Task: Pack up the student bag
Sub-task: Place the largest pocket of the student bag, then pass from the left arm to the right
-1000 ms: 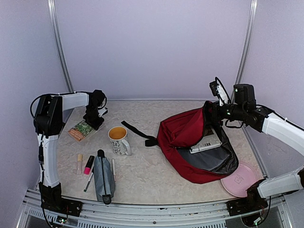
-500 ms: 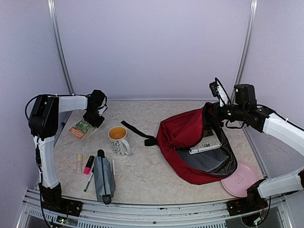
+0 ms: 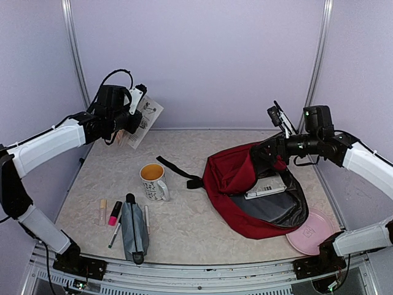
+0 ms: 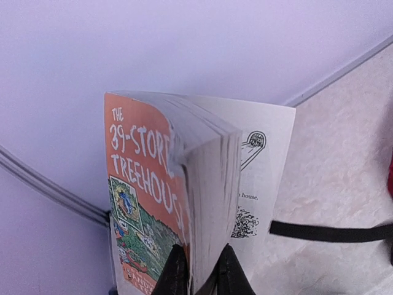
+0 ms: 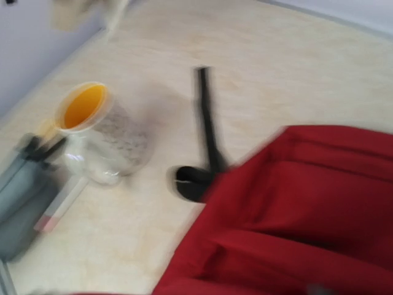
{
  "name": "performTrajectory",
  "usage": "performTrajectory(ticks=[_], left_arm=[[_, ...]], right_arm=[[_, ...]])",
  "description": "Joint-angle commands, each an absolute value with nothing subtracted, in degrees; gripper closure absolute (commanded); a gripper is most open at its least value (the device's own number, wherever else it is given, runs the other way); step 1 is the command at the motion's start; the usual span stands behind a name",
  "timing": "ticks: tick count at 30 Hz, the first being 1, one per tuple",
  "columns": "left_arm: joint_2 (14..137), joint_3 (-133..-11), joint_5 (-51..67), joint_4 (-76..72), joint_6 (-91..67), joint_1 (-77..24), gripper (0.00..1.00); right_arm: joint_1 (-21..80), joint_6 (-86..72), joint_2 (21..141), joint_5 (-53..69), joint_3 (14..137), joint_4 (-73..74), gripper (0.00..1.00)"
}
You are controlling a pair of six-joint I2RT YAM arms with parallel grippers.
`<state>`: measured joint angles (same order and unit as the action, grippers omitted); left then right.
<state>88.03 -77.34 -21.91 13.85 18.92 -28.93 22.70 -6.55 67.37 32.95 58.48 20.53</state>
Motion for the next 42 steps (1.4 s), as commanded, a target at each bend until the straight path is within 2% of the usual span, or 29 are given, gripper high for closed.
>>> performTrajectory(ticks=[1, 4, 7, 11, 16, 19, 23, 28, 33, 36, 38, 39, 42], left_arm=[[80.9, -74.5, -22.7, -1.4, 28.5, -35.3, 1.00], [78.1, -73.9, -21.7, -5.4, 34.2, -41.7, 1.00], [76.7, -72.2, -22.5, -10.3, 39.6, -48.6, 1.00], [76.8, -69.2, -25.0, -18.6, 46.8, -59.0, 1.00], [81.0, -67.9, -27.7, -26.7, 52.7, -67.9, 1.00], [84.0, -68.9, -27.9, -27.7, 53.4, -70.2, 1.00], [87.5, -70.3, -28.5, -26.6, 54.0, -71.5, 1.00], [90.8, -71.7, -30.1, -25.5, 57.4, -73.1, 1.00], [91.4, -71.0, -30.4, -25.2, 56.9, -72.5, 1.00], [91.2, -70.3, -30.4, -25.1, 58.3, -72.6, 1.00], [91.9, -70.1, -30.6, -25.5, 61.3, -73.3, 1.00], [92.4, -70.0, -30.8, -25.6, 63.0, -73.9, 1.00], [94.4, -70.3, -32.1, -25.6, 67.8, -75.3, 1.00]], right_arm=[[22.2, -6.7, 64.5, 44.8, 63.5, 21.8, 0.00], [22.2, -9.4, 63.5, 52.3, 65.3, 18.0, 0.00], [22.3, -17.9, 61.9, 58.9, 63.3, 6.3, 0.00], [22.9, -36.0, 62.6, 48.6, 60.5, -4.1, 0.02], [29.2, -43.5, 67.7, 43.8, 60.7, -10.9, 0.00], [30.4, -47.8, 70.0, 46.6, 59.9, -18.3, 0.00], [31.3, -57.0, 70.5, 51.6, 55.8, -36.9, 0.00], [33.1, -55.2, 71.4, 50.1, 56.6, -33.9, 0.00], [33.0, -53.5, 70.1, 54.9, 57.4, -34.7, 0.00], [33.0, -50.4, 69.5, 51.2, 59.6, -26.9, 0.00], [33.0, -49.3, 69.4, 45.7, 60.2, -22.2, 0.06], [33.0, -48.6, 69.6, 43.1, 60.4, -20.3, 0.13], [33.0, -47.0, 70.2, 38.1, 60.0, -16.5, 0.44]])
